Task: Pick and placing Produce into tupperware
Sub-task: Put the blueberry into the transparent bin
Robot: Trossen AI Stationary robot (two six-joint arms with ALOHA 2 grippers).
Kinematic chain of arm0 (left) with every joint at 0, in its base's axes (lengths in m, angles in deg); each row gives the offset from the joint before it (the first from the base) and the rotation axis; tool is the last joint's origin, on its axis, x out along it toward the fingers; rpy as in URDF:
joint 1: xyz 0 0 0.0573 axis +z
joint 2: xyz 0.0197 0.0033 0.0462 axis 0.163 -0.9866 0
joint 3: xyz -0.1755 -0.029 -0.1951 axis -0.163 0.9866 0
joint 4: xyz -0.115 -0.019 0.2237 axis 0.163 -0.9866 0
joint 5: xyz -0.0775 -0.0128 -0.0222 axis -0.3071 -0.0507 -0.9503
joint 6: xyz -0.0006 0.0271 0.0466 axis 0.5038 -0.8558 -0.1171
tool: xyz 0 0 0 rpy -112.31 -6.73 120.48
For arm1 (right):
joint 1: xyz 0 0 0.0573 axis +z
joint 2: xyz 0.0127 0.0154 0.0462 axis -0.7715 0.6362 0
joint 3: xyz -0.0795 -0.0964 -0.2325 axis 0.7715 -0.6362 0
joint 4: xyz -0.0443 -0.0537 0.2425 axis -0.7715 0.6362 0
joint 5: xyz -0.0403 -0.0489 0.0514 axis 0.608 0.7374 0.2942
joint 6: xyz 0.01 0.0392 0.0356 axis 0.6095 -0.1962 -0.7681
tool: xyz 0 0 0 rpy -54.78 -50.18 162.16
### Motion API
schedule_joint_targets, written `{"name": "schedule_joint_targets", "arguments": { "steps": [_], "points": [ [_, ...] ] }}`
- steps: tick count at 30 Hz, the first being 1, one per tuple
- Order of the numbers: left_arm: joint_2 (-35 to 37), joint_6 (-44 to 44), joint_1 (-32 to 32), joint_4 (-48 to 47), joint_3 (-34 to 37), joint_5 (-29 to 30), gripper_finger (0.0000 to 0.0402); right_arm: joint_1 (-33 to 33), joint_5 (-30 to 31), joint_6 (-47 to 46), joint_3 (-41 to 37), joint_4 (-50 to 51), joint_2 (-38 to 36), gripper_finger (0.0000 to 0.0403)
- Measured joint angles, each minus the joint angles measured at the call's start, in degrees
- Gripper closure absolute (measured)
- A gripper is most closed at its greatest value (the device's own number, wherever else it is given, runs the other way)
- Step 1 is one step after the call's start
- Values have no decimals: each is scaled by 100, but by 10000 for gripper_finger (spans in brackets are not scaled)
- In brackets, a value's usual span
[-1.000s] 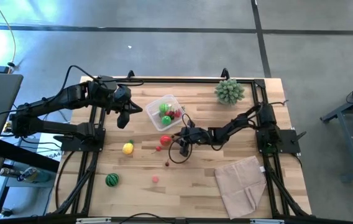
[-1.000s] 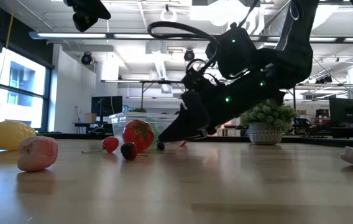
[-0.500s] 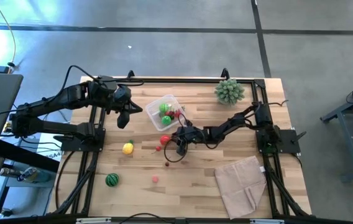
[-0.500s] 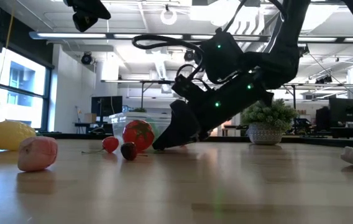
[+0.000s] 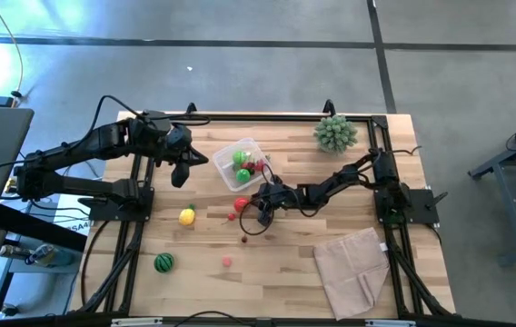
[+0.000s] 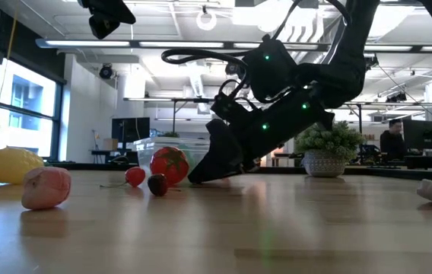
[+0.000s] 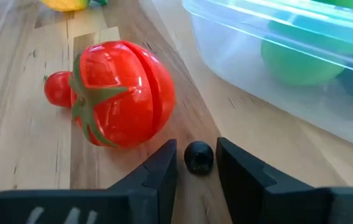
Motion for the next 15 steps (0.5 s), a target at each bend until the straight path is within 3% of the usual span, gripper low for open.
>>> {"name": "schedule_joint_targets", "arguments": {
  "steps": [15],
  "points": [
    [-1,0,0,0,0,0,401,2,18,-35,-15,42,0,347]
  ]
}}
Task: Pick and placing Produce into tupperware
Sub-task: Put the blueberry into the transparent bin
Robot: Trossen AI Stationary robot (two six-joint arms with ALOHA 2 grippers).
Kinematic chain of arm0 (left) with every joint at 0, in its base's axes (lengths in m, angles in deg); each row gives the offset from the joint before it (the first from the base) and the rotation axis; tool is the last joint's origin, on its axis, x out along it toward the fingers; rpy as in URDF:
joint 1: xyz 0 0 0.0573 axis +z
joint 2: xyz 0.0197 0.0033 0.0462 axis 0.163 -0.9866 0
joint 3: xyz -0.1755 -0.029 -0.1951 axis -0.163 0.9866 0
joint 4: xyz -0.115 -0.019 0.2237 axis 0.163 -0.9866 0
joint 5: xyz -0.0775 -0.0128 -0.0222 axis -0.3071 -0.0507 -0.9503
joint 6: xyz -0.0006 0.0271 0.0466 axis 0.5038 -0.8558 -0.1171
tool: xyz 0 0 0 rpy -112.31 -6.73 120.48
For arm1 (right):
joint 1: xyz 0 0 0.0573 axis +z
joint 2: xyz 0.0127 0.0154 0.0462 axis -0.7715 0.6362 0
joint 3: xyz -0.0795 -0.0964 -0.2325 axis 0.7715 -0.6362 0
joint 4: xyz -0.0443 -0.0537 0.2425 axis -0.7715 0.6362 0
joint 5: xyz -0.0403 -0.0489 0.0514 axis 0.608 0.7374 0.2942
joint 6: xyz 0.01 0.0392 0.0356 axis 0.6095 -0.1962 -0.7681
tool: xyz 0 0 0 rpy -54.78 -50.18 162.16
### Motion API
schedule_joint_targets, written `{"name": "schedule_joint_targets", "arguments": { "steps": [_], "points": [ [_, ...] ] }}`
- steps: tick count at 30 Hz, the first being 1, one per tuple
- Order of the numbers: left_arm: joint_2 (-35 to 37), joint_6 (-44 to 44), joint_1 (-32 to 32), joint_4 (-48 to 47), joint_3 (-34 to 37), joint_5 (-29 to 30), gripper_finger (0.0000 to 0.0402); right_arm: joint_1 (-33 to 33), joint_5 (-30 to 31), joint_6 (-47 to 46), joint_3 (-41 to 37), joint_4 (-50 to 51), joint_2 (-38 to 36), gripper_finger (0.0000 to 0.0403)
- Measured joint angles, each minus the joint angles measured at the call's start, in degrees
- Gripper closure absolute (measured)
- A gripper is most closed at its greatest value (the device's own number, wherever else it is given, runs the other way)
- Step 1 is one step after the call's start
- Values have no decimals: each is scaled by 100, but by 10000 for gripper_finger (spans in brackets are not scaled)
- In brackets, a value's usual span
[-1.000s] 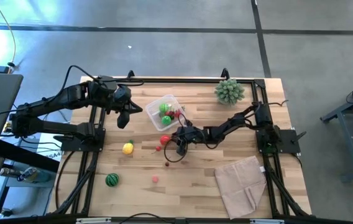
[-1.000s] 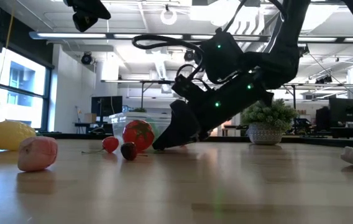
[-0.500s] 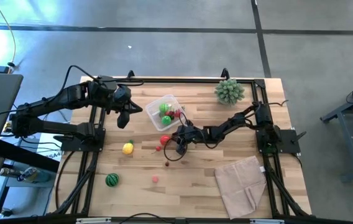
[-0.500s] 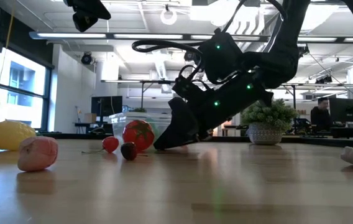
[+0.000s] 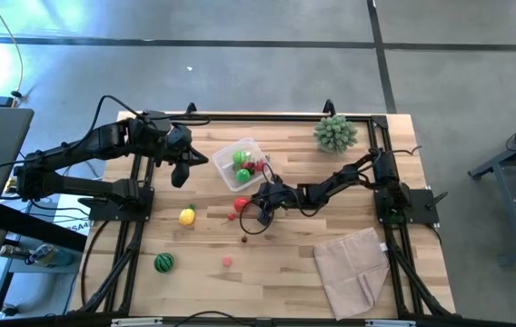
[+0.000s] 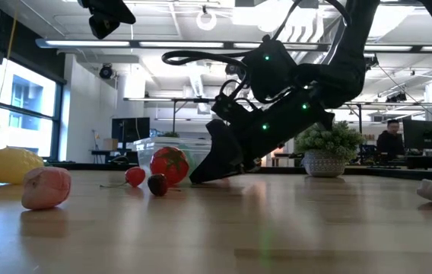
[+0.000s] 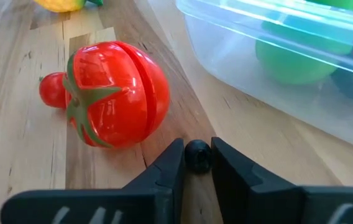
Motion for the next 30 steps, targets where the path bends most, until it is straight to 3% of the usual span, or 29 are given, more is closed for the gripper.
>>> {"name": "schedule_joint_targets", "arguments": {
  "steps": [7,14,25,30],
  "points": [
    [1,0,0,0,0,0,401,10,-47,-1,-19,181,-196,347],
    [1,0,1,0,0,0,401,44,25,143,-20,558,-853,348],
    [1,0,0,0,0,0,401,-74,1209,922,67,750,-2290,348],
    [-1,0,1,-1,0,1,401,-553,1188,1067,801,1860,-2403,348]
  ]
}}
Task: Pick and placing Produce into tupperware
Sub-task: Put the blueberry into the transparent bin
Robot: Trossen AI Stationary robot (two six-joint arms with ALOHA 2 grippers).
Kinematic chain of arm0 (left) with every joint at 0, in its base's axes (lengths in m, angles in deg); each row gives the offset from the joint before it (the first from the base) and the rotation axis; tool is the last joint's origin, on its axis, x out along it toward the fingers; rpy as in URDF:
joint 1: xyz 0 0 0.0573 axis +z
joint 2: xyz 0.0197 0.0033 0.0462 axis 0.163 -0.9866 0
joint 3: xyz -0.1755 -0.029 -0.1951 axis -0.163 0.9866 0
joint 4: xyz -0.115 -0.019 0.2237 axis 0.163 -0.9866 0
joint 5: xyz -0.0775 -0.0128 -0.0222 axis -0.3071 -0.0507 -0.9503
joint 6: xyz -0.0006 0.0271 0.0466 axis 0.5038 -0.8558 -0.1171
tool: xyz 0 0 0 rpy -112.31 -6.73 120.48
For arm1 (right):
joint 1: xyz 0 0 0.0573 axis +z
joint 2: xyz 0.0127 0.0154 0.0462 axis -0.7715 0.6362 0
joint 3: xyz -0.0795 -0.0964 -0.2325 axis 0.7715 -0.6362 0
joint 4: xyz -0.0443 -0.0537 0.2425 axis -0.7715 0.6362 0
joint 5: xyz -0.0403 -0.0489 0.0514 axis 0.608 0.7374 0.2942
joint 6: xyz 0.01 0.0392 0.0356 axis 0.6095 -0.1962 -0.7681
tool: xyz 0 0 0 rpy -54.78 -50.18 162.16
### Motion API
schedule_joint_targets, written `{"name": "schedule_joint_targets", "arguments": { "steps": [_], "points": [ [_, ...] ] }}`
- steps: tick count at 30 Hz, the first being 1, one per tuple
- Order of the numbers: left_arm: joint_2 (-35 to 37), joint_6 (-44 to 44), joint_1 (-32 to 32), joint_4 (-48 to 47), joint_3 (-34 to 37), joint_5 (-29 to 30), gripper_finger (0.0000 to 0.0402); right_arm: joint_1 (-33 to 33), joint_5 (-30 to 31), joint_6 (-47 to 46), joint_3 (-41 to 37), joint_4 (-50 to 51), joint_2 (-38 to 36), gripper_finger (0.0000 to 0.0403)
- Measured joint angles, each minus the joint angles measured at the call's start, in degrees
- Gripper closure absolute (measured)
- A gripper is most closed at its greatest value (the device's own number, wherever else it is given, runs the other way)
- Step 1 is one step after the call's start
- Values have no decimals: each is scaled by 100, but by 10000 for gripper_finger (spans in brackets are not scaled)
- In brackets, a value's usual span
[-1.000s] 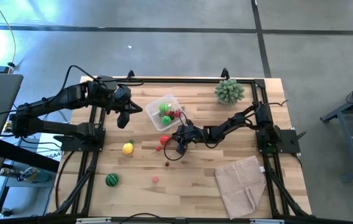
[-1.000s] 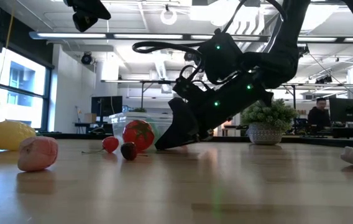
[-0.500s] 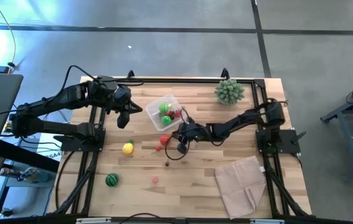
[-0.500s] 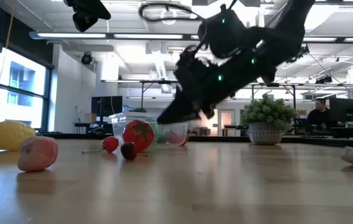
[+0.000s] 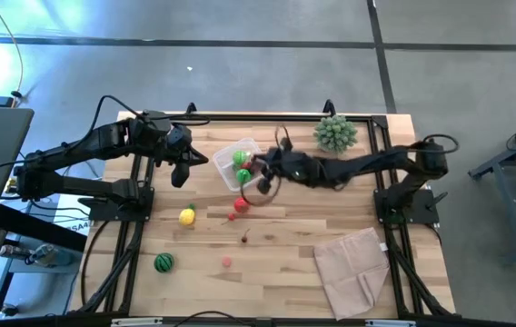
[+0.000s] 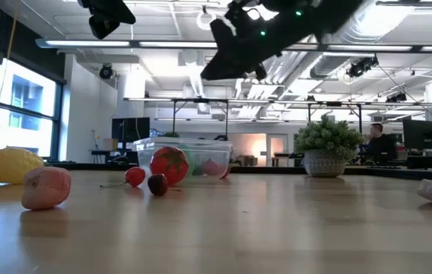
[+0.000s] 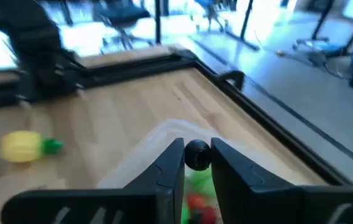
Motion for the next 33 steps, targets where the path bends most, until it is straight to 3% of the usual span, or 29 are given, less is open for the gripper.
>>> {"name": "schedule_joint_targets", "arguments": {
  "steps": [4,8,12,20,27,33],
  "points": [
    [1,0,-1,1,0,-1,401,-445,-446,-97,992,1501,342,348],
    [2,0,1,1,0,5,401,-862,-1261,-492,1860,2770,880,348],
    [2,0,-1,1,0,19,401,-1112,-1887,-679,2414,3558,1524,348],
    [1,0,0,1,0,19,401,-1207,-2409,-705,2904,3826,2363,348],
    [2,0,-1,1,0,19,401,-1208,-2432,-820,2910,3890,2424,340],
    [0,0,-1,1,0,19,401,-1283,-2508,-809,2910,3896,2425,309]
  ]
}}
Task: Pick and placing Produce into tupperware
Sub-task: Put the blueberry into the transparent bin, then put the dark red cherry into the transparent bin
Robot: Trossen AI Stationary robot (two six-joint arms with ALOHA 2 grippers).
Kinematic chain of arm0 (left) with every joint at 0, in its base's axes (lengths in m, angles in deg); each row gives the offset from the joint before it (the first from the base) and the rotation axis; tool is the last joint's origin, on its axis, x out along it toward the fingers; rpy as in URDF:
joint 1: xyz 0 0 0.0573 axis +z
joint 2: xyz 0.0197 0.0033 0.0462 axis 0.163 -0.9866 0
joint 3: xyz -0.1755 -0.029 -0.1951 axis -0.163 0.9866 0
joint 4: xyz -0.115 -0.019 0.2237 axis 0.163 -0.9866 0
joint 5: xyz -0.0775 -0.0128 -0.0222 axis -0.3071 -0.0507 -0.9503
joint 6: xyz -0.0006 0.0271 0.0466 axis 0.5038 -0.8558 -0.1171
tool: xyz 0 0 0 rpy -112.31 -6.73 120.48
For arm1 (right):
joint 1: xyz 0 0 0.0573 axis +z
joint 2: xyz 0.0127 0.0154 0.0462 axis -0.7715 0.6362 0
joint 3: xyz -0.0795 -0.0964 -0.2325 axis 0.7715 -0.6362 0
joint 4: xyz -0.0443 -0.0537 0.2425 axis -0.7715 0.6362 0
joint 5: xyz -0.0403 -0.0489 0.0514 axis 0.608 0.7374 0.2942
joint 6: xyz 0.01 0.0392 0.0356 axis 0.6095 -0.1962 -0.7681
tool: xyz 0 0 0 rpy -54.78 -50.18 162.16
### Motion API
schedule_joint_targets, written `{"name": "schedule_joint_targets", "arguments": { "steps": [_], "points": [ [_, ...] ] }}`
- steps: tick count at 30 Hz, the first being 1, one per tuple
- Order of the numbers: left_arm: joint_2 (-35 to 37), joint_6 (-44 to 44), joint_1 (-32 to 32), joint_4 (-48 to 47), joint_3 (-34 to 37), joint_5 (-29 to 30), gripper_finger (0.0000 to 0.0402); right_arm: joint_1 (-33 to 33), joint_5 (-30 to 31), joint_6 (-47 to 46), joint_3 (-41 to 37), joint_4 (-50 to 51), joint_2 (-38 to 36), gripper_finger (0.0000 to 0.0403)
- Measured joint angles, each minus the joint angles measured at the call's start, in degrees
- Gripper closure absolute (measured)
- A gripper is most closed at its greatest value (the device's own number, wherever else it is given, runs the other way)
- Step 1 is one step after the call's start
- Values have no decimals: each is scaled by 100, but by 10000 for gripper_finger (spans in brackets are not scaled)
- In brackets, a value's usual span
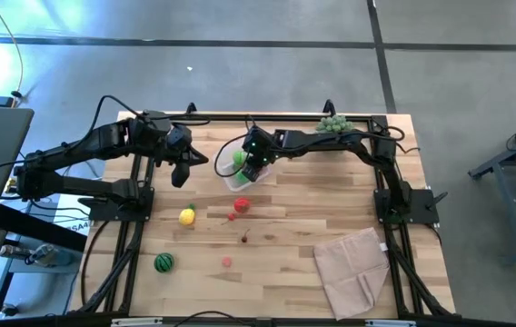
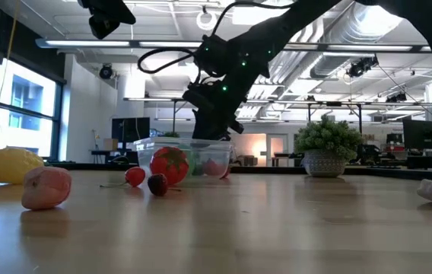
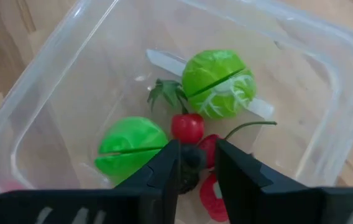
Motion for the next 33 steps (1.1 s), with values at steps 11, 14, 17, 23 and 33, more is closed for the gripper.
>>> {"name": "schedule_joint_targets", "arguments": {
  "steps": [11,14,17,23,33],
  "points": [
    [1,0,0,-1,0,0,401,0,-137,302,-11,-69,-114,274],
    [1,0,1,0,0,0,401,3,-274,353,-11,-141,-449,274],
    [2,0,0,0,0,0,401,101,-208,565,-11,-153,-873,274],
    [2,0,0,-2,0,0,401,640,729,923,-11,-193,-1622,274],
    [1,0,0,-1,0,0,401,1754,2318,1011,-11,122,-2288,275]
  ]
}}
